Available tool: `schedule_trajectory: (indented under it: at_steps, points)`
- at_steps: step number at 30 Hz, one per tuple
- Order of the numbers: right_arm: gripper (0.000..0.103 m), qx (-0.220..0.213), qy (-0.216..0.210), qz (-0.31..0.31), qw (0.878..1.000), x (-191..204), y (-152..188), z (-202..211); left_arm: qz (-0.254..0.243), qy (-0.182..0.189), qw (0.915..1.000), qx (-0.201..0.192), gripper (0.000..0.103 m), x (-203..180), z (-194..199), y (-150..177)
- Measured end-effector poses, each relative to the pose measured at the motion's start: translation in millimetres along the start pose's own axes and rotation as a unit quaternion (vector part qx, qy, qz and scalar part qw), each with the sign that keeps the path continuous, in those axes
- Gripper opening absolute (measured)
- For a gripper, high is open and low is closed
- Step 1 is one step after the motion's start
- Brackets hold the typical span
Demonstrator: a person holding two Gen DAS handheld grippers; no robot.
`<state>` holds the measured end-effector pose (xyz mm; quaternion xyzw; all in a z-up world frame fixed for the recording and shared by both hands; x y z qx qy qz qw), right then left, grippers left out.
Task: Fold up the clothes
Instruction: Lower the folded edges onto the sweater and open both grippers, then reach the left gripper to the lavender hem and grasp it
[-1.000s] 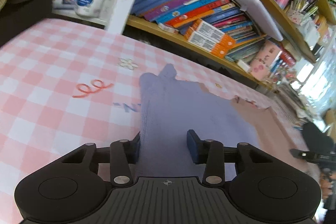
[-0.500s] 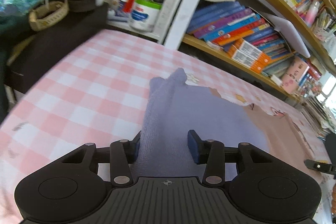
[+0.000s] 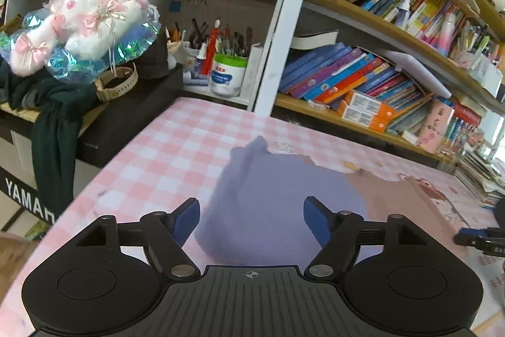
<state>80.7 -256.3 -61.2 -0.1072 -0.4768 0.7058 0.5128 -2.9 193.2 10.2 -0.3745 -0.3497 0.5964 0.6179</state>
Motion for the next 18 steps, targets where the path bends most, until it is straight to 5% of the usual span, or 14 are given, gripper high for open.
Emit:
schedule_trajectory:
  at_steps: [4, 11, 18]
  points:
    - [0.035, -0.002, -0.020, 0.024, 1.000, 3, -7, 7, 0.010, -0.005, 0.9997, 0.021, 0.080, -10, 0, 3]
    - [0.038, 0.007, -0.041, 0.053, 0.998, 5, -5, 15, 0.098, 0.033, 0.9934, 0.049, 0.085, -14, -14, 24]
    - [0.039, 0.011, -0.037, 0.051, 0.998, -2, 8, 14, 0.100, 0.026, 0.9927, 0.063, 0.085, -21, -23, 33]
Point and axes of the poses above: each gripper's, at about its wrist camera, not at the fingertips, and z roughly against the way its jaws point, x to its left, y to its underside, the point moved 3 cm from there along -z, roughly the way its jaws point, and after that the axes turned 15 degrees about -z, right-handed, at the moved point
